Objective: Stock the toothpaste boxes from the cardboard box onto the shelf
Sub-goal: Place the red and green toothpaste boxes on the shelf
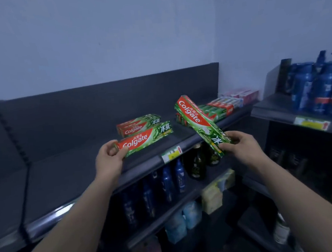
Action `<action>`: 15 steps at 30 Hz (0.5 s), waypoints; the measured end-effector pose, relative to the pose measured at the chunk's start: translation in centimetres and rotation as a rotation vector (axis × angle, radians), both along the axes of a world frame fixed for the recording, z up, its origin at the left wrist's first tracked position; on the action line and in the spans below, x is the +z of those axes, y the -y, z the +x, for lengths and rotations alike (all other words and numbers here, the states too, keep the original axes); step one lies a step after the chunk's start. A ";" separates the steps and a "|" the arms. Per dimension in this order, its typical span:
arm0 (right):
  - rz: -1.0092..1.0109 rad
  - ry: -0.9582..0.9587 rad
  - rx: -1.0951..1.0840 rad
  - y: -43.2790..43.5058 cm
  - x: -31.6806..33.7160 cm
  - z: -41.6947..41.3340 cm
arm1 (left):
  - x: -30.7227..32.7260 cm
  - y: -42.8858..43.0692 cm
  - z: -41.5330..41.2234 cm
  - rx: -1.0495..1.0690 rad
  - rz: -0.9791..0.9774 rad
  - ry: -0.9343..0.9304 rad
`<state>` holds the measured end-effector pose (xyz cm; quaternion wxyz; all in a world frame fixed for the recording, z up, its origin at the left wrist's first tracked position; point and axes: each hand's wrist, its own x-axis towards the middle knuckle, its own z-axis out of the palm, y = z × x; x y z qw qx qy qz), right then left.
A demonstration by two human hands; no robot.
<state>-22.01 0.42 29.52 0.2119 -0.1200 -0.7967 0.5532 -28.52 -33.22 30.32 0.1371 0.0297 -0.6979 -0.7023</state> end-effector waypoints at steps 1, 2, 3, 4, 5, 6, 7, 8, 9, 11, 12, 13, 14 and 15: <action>0.001 -0.002 0.003 0.6 0.2 -1.1 | 0.1 0.7 -1.0 -0.004 -0.007 0.003; 0.006 0.001 0.015 1.2 0.3 -2.0 | 0.0 1.2 -2.1 -0.014 -0.003 0.012; 0.009 0.006 0.023 1.5 0.4 -3.0 | -0.1 1.7 -3.0 -0.026 0.002 0.023; 0.016 0.015 0.028 1.9 0.4 -3.9 | -0.2 2.1 -4.0 -0.041 0.005 0.035; 0.018 0.024 0.027 2.1 0.4 -4.8 | -0.3 2.3 -4.8 -0.053 0.008 0.047; 0.023 0.029 0.027 2.3 0.3 -5.7 | -0.4 2.5 -5.7 -0.063 0.012 0.057; 0.022 0.031 0.027 2.4 0.3 -6.5 | -0.6 2.6 -6.6 -0.069 0.017 0.065; 0.025 0.035 0.030 2.5 0.3 -7.2 | -0.8 2.6 -7.4 -0.074 0.022 0.067; 0.025 0.043 0.026 2.5 0.2 -8.0 | -1.0 2.6 -8.2 -0.081 0.025 0.066; 0.034 0.055 0.037 2.6 0.4 -9.3 | -1.3 2.3 -9.7 -0.099 0.030 0.063; 0.039 0.059 0.056 2.5 0.6 -10.0 | -1.5 2.2 -10.4 -0.105 0.029 0.065; 0.031 0.062 0.071 2.5 0.7 -10.8 | -1.6 2.0 -11.1 -0.109 0.027 0.064; 0.030 0.063 0.091 2.3 0.9 -11.7 | -1.6 1.8 -11.8 -0.107 0.026 0.065; 0.031 0.063 0.107 2.3 1.1 -12.4 | -1.6 1.5 -12.5 -0.103 0.021 0.070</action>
